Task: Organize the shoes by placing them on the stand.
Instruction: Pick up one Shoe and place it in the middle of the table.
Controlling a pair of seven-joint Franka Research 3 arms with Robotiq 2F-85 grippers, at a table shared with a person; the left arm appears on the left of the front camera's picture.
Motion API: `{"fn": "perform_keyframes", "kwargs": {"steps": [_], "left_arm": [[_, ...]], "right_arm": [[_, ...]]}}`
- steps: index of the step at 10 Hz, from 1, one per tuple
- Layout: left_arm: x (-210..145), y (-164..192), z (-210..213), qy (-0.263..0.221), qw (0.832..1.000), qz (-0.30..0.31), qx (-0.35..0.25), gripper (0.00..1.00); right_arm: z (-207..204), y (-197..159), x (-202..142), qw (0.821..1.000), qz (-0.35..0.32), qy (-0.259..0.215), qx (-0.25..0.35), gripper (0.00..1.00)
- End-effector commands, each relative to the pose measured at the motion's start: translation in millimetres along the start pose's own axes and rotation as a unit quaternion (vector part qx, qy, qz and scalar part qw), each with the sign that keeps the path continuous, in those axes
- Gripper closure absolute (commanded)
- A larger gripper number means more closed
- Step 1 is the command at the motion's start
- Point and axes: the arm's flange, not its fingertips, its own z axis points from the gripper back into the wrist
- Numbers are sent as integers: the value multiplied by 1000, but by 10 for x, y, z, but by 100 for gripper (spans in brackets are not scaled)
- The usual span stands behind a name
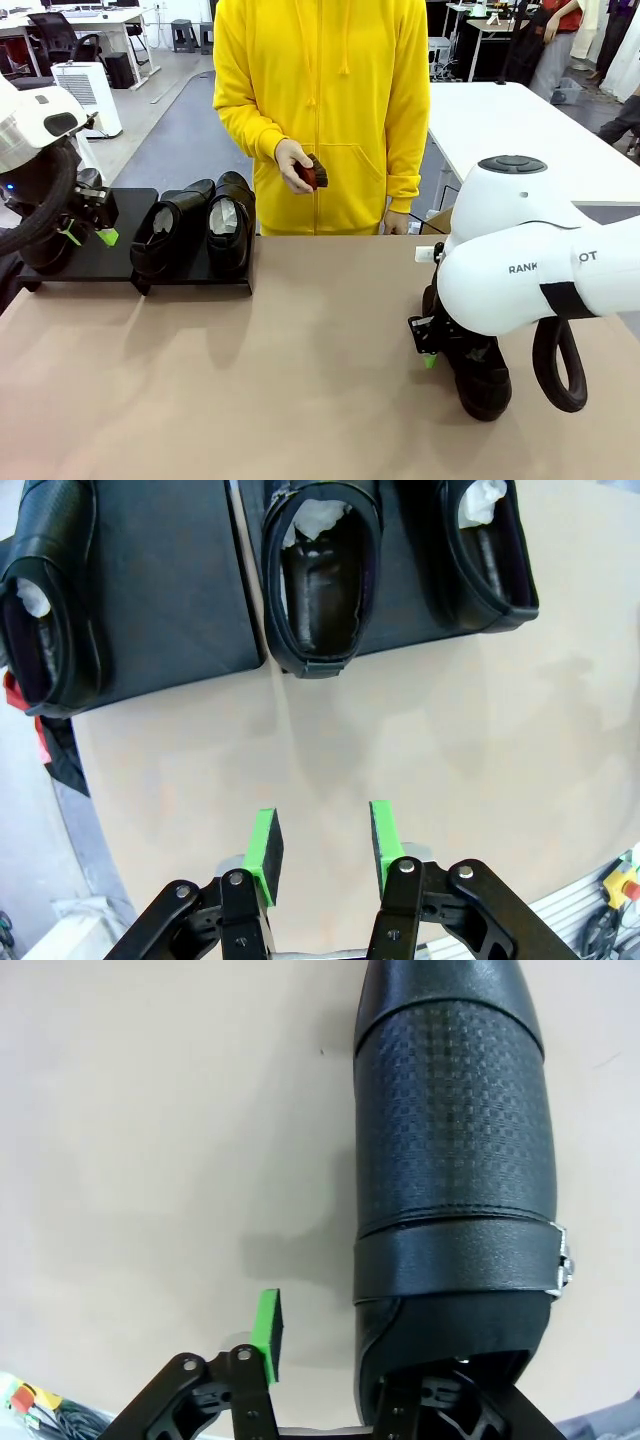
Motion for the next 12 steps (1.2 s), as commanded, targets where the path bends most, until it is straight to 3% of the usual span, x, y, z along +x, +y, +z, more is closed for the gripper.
{"fn": "perform_keyframes", "kwargs": {"steps": [1, 6, 7, 8, 9, 10, 12], "left_arm": [[-27, 19, -7, -7, 1000, -3, 2, 51], [-27, 19, -7, -7, 1000, -3, 2, 51], [-27, 19, -7, -7, 1000, -3, 2, 51], [-27, 19, -7, -7, 1000, -3, 2, 51], [-27, 19, -7, -7, 1000, -3, 2, 51], [-27, 19, -7, -7, 1000, -3, 2, 51], [-27, 19, -7, -7, 1000, -3, 2, 51]], "right_arm": [[59, -9, 49, 1000, -4, 8, -17, 100], [80, 66, 120, 995, -51, 33, -75, 100], [329, 135, 103, 989, -114, 57, -72, 100], [566, 235, 43, 988, -135, 42, -62, 100], [892, 587, -68, 990, -135, 11, -31, 100], [1012, 1037, -166, 993, -115, 17, -22, 100], [999, 1801, -396, 997, -76, 7, -25, 100]]}}
